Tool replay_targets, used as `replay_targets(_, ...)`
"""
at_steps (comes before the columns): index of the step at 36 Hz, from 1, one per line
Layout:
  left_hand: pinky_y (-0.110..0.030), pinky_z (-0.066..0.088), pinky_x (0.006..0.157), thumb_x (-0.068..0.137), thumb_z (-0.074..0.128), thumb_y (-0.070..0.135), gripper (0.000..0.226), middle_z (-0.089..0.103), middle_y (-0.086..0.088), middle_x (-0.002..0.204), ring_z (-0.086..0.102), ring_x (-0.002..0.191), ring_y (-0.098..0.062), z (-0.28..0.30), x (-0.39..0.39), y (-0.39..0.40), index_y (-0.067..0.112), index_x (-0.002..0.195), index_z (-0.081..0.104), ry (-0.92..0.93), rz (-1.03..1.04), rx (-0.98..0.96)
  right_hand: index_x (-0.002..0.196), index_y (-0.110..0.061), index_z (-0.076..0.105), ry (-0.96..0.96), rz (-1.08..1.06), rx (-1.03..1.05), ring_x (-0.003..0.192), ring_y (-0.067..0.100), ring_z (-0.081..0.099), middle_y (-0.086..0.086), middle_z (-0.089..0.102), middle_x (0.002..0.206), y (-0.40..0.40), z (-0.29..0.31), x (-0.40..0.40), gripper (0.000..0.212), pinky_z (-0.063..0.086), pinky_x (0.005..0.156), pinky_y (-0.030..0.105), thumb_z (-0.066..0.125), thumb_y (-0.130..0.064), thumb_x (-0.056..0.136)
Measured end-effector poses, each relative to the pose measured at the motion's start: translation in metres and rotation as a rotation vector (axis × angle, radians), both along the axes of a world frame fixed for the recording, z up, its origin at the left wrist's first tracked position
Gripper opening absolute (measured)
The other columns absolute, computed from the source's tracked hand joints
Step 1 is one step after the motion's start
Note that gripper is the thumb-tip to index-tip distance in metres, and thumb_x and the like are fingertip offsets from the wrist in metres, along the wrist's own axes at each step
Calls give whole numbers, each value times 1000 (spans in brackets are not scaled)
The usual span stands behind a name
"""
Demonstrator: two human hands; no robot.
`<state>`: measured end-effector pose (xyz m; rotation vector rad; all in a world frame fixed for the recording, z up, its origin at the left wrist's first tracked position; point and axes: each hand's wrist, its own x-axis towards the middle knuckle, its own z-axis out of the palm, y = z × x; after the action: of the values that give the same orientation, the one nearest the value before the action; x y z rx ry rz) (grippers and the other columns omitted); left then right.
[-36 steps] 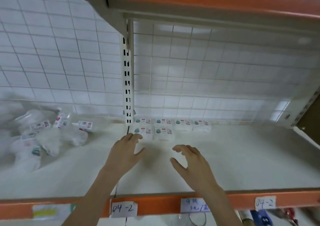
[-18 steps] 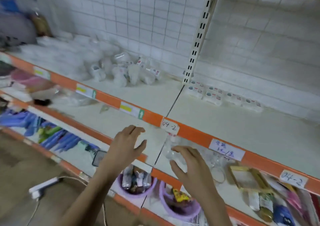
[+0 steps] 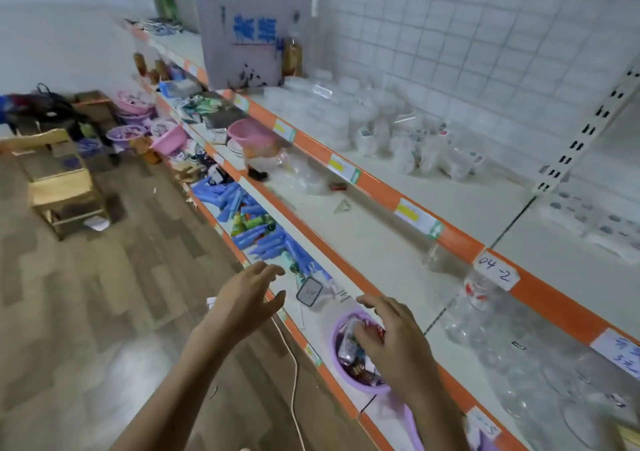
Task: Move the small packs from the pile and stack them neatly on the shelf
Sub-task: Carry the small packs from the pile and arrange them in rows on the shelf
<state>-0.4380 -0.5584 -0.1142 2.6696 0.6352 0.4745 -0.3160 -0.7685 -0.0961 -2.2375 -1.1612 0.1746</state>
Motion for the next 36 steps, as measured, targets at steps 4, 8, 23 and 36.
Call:
replay_targets(4,-23,44,74,86,61,28,33,61,-1,113,61,98,-15,4,-14,42,18,117,59,-19,81,7,125,-32,49,-11,63,-23,112,0,43,-16,50,125,49,1,-1,37,32,84,8,54,-39,90)
replay_targets(8,-28,48,74,83,64,27,31,63,-2,109,62,95,-18,6,-17,99,19,113,61,-26,99,-10,128,-34,45,2,88,-46,109,-6,39,-17,47,128,109,5,0,40,31,73,-3,52,-42,90)
replay_targets(23,-26,49,77,86,60,26,31,59,2,115,60,99,-14,32,42,317,20,117,58,1,-65,-17,113,-46,42,-19,-12,13,108,-7,39,-32,41,112,296,26,42,26,30,79,0,52,-37,91)
replay_targets(36,-29,47,81,87,56,33,34,55,6,114,58,98,-14,57,198,422,21,119,56,-63,-258,19,109,-39,55,-124,-95,254,104,-4,49,-25,53,109,390,82,180,26,36,84,4,61,-32,85)
